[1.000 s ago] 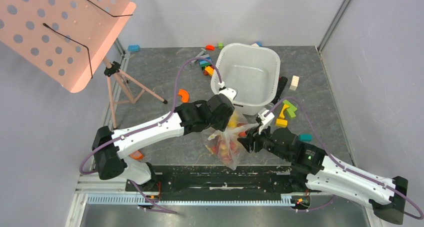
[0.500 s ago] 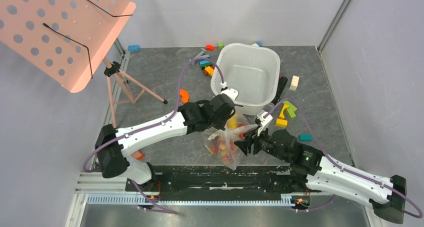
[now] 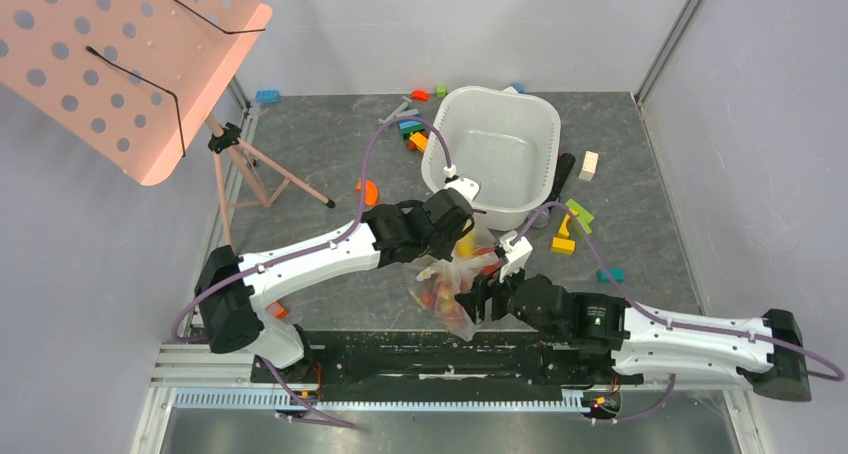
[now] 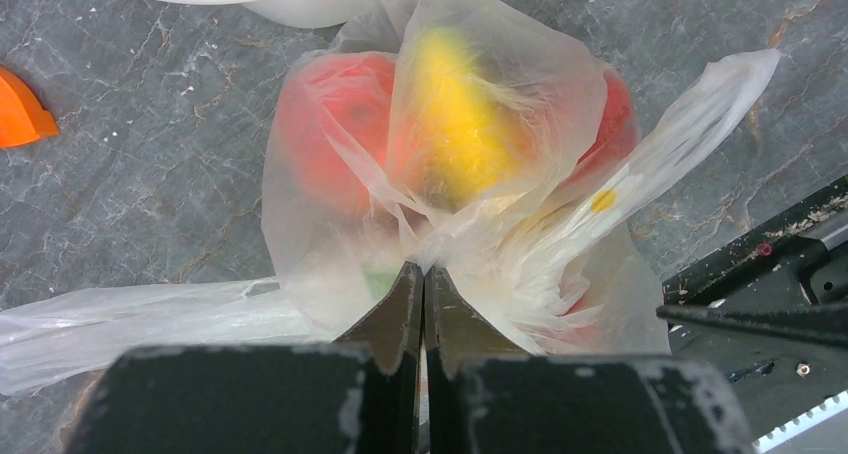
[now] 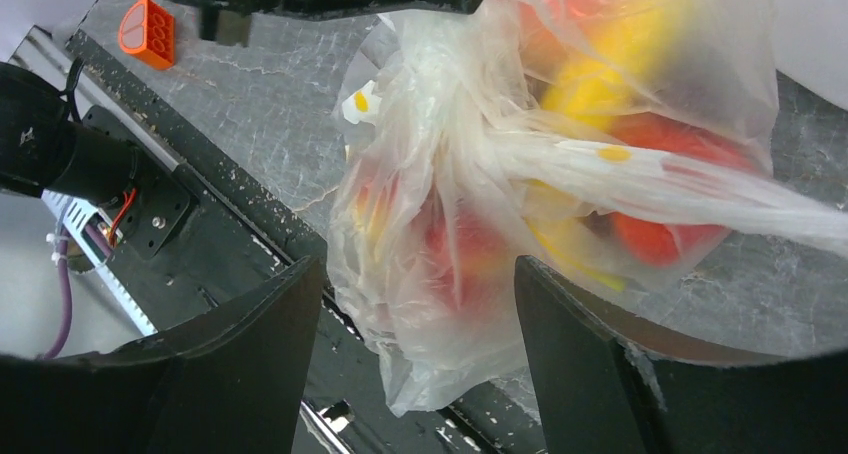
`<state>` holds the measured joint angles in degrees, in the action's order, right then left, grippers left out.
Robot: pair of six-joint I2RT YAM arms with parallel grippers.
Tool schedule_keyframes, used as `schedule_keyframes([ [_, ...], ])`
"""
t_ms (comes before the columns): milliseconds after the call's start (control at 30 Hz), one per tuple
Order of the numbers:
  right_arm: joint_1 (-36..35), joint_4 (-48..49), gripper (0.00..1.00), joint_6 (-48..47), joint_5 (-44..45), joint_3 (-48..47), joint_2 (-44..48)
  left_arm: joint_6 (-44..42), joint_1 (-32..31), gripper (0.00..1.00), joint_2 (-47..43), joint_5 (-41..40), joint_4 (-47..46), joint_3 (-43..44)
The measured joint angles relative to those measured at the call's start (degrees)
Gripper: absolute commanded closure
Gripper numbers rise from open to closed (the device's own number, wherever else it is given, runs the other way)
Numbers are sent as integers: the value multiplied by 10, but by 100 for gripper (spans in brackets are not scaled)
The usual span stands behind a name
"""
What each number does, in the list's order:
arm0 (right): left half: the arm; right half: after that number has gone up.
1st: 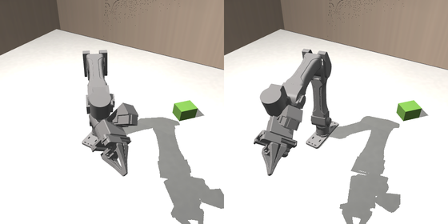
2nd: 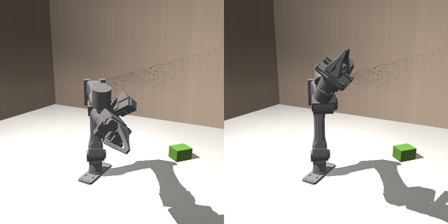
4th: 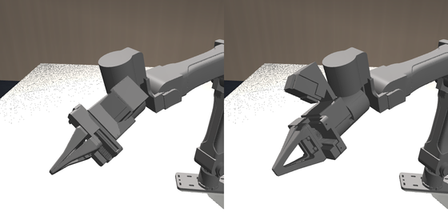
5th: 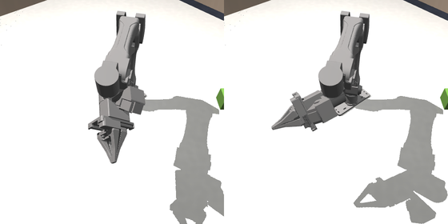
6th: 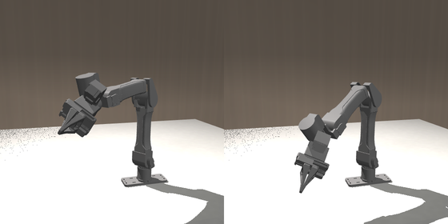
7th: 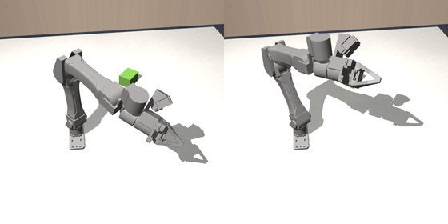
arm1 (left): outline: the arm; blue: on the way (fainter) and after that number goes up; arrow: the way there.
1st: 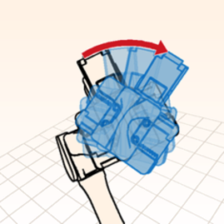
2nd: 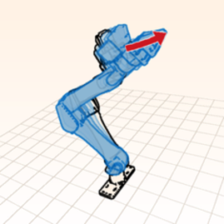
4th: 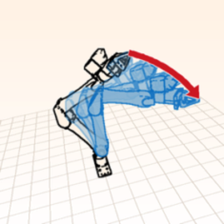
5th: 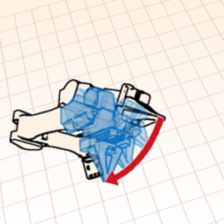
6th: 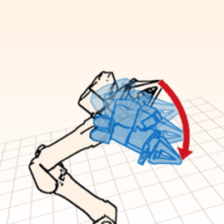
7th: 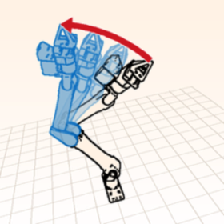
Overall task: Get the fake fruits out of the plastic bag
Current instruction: Untie the plastic bag at the center of the board.
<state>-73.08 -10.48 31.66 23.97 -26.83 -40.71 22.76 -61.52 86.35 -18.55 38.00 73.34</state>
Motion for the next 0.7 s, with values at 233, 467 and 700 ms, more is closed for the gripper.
schedule_keyframes([
  [233,-101,-12,24,64,135,-33,-53,1,0,98,2,2,0,2],
  [467,-112,-7,33,111,218,-35,-85,2,0,98,3,6,0,2],
  [700,-112,41,36,112,252,-33,-93,6,0,98,3,7,0,2],
])
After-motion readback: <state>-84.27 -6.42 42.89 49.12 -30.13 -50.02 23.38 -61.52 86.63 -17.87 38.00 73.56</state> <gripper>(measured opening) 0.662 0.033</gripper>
